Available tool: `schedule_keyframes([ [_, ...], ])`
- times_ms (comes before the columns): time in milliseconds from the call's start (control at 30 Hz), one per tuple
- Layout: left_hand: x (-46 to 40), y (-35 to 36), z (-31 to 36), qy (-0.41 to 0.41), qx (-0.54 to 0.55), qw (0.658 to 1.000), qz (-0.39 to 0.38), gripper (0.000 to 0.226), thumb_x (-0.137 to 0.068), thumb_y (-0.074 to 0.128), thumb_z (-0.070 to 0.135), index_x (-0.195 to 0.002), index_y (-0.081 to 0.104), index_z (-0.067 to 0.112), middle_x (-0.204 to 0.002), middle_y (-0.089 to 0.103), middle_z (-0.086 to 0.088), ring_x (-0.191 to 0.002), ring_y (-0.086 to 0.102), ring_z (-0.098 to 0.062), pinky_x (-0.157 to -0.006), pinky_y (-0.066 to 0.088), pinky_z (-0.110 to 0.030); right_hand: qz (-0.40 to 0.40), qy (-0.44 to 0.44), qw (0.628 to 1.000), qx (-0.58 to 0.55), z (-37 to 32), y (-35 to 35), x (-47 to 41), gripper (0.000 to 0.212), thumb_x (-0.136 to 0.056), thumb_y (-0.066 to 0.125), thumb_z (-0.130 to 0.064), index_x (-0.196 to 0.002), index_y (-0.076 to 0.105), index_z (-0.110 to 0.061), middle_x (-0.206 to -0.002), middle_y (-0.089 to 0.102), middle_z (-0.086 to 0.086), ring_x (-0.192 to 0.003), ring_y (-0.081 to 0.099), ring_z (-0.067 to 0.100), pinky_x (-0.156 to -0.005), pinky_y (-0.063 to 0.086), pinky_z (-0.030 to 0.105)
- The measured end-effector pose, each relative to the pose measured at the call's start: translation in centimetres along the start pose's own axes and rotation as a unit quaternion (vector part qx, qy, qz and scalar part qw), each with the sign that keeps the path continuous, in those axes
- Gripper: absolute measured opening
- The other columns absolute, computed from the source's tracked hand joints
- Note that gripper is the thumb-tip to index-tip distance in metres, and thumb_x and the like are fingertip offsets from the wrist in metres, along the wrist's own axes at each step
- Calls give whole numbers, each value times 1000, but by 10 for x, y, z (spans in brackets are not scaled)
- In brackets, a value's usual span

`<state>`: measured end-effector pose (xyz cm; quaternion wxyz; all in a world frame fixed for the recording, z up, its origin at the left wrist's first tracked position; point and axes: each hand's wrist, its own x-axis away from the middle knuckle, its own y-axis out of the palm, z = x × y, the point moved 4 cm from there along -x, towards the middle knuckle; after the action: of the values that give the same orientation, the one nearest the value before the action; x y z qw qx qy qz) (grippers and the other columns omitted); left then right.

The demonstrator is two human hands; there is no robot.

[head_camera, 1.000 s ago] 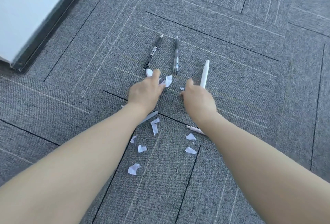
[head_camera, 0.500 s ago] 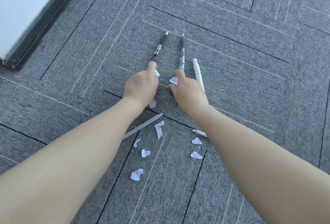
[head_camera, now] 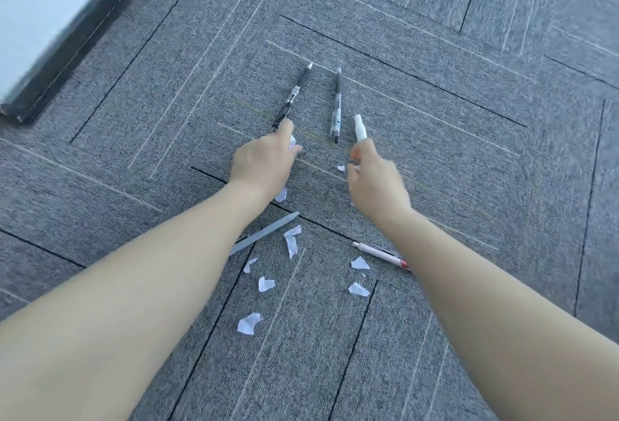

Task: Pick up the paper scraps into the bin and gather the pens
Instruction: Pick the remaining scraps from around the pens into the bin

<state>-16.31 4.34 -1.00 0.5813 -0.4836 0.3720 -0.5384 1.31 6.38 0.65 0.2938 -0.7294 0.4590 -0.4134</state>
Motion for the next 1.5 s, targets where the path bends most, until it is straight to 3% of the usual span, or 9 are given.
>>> schedule_keyframes([
  [300,-5,0,-1,-11,-12,1000,-9,21,-101,37,24,-113,36,7,-69,58,-8,-50,47,-25,-44,31,-32,-29,-42,987,155,-7,14,-7,8,-101,45,-16,-95,41,-11,-72,55,7,-65,57,30,-51,45,36],
  [533,-10,-2,4,-28,-39,998,-39,15,-101,32,17,-101,44,7,-70,51,-8,-59,47,-27,-51,32,-34,44,85,985,-145,14,-15,25,17,-102,39,-24,-98,50,-12,-80,58,6,-55,47,16,-41,37,27],
  [700,8,-16,20,-29,116,993,-1,18,-95,39,15,-78,38,9,-60,47,-6,-49,38,-20,-44,24,-29,115,132,951,-257,32,-60,50,21,-101,41,-28,-94,53,-13,-81,59,6,-62,48,17,-52,40,32],
  [833,4,-56,126,49,359,932,8,20,-89,44,11,-69,41,8,-57,44,2,-45,38,-4,-43,29,-25,202,122,921,-310,47,-124,67,20,-99,45,-25,-84,53,-14,-69,57,-1,-59,49,16,-58,48,43],
  [967,9,-115,278,134,545,827,-40,23,-81,46,18,-66,37,3,-64,44,-7,-56,35,-14,-47,28,-31,354,98,883,-293,80,-240,114,20,-98,48,-23,-81,53,-14,-64,55,-6,-52,46,11,-51,42,32],
  [1133,52,-154,479,211,638,719,-175,22,-84,47,7,-66,35,13,-67,36,-7,-58,26,-17,-47,21,-28,460,167,844,-219,175,-366,219,18,-97,48,-20,-81,51,-16,-66,54,2,-43,43,10,-45,38,26],
  [1267,104,-146,599,183,656,671,-293,25,-76,48,16,-60,30,18,-68,35,-8,-50,29,-17,-44,22,-24,474,273,784,-294,261,-394,283,14,-96,47,-13,-85,52,-6,-55,46,3,-32,39,9,-31,26,15],
  [1400,122,-116,652,175,566,752,-289,22,-77,50,24,-58,43,16,-72,63,-15,-59,46,-30,-56,39,-34,450,329,746,-363,308,-388,314,33,-100,45,-30,-77,56,-10,-58,56,5,-40,43,17,-38,34,21],
  [1500,124,-95,672,210,416,818,-339,24,-88,47,26,-92,59,6,-91,68,-16,-83,66,-35,-62,46,-32,439,359,718,-404,329,-384,324,50,-100,36,-49,-77,60,-11,-90,64,13,-69,56,29,-70,52,41],
])
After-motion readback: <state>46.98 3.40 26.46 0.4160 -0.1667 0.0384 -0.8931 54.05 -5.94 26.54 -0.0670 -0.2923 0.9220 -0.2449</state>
